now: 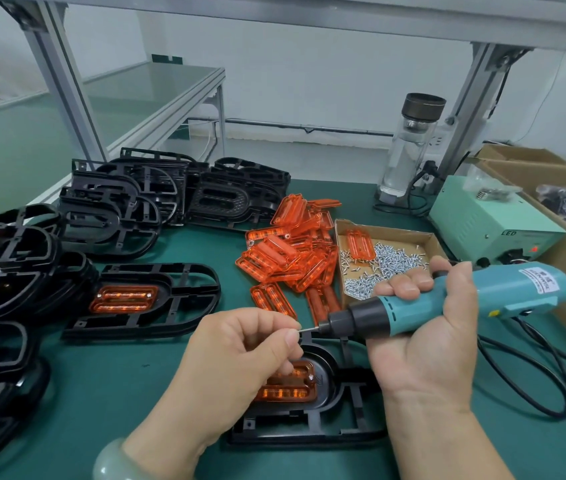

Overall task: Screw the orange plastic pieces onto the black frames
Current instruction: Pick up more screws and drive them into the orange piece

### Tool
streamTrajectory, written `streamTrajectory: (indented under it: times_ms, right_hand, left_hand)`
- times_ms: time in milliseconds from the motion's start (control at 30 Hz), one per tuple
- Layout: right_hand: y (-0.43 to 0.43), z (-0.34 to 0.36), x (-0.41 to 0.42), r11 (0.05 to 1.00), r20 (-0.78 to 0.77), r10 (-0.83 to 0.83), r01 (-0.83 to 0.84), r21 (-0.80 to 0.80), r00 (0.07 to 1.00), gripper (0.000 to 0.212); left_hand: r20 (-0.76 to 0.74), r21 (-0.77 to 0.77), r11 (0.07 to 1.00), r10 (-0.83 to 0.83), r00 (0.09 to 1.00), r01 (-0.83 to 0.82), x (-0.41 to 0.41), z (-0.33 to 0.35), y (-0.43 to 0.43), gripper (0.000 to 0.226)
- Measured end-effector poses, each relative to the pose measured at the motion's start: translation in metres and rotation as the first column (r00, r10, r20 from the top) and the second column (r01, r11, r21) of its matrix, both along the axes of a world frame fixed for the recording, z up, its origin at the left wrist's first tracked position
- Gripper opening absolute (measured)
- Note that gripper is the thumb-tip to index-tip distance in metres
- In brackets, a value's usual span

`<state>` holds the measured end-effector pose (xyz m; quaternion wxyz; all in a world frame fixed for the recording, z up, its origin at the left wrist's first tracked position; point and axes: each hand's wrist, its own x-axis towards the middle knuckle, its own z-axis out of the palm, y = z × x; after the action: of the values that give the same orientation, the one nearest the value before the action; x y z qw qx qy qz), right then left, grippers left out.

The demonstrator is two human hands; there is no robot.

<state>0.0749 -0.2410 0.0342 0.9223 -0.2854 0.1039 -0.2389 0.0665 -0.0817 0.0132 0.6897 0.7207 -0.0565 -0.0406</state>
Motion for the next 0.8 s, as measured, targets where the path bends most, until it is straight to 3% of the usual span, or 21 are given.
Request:
streamTrajectory:
  times_ms: [167, 233, 300, 433, 567, 800]
  right_hand:
    - [-0.009, -0.010, 0.007, 0.996, 0.075, 0.017, -0.024, 0.083, 0.997, 0.016]
    - [-0.013, -0.006, 0.011, 0.994, 0.104, 0.008, -0.020, 0.111, 0.995, 0.013]
    - [-0.017, -0.007, 0.013, 0.994, 0.138, 0.013, -0.027, 0.104, 0.990, 0.014]
    - [-0.022, -0.011, 0.017, 0.995, 0.121, -0.007, -0.004, 0.097, 0.993, 0.015]
    - [-0.019, -0.011, 0.018, 0.997, 0.100, -0.017, 0.009, 0.078, 0.995, 0.014]
    - [-0.014, -0.011, 0.017, 0.998, 0.114, 0.046, -0.051, 0.044, 0.992, 0.017]
  left_hand:
    - [0.037, 0.070, 0.997, -0.030, 0.999, 0.028, 0.000, 0.006, 0.005, 0.021]
    - [0.107, 0.232, 0.972, 0.018, 0.994, -0.043, 0.002, 0.005, 0.015, 0.020]
    - [0.165, 0.449, 0.888, 0.027, 0.986, -0.100, 0.003, 0.004, 0.027, 0.019]
    - [0.056, 0.672, 0.740, -0.071, 0.996, 0.015, 0.003, 0.002, 0.039, 0.019]
    - [-0.043, 0.719, 0.683, -0.138, 0.989, 0.127, 0.004, 0.000, 0.042, 0.028]
    - [-0.045, 0.729, 0.663, -0.201, 0.979, 0.170, 0.006, -0.008, 0.043, 0.039]
